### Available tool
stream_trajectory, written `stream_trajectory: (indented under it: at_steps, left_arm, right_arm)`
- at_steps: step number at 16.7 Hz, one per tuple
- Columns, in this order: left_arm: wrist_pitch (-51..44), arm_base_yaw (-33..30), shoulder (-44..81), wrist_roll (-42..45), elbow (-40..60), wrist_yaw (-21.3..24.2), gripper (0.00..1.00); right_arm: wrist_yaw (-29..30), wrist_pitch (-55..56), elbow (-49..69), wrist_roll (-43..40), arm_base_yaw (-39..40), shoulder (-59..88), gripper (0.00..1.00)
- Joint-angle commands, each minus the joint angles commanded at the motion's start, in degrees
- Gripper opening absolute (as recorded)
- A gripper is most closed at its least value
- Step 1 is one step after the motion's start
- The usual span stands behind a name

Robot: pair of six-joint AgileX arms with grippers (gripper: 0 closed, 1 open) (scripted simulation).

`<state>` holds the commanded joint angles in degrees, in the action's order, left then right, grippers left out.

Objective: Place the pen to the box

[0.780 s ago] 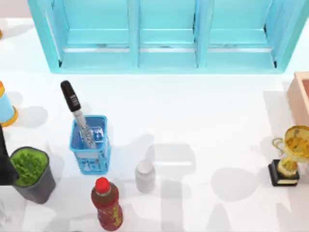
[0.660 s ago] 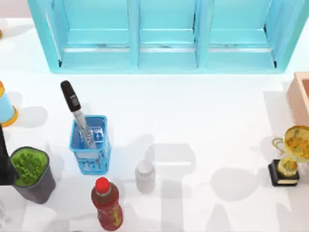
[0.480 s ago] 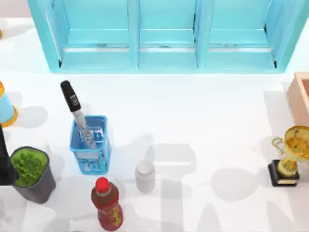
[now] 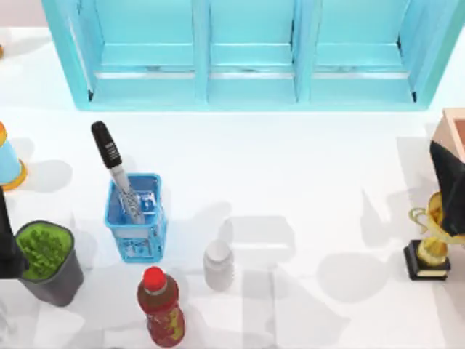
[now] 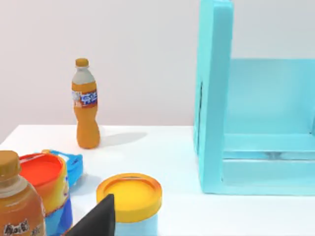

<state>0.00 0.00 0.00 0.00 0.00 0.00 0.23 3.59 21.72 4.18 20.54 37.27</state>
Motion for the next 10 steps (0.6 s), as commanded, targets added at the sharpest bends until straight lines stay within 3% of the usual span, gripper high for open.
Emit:
stream_trajectory:
  at_steps: [10]
  left_arm:
    - [0.0, 0.0, 0.0, 0.0, 0.0, 0.0, 1.00]
  right_arm:
    - [0.6, 8.3, 31.7, 7.7, 25.4, 52.7, 1.00]
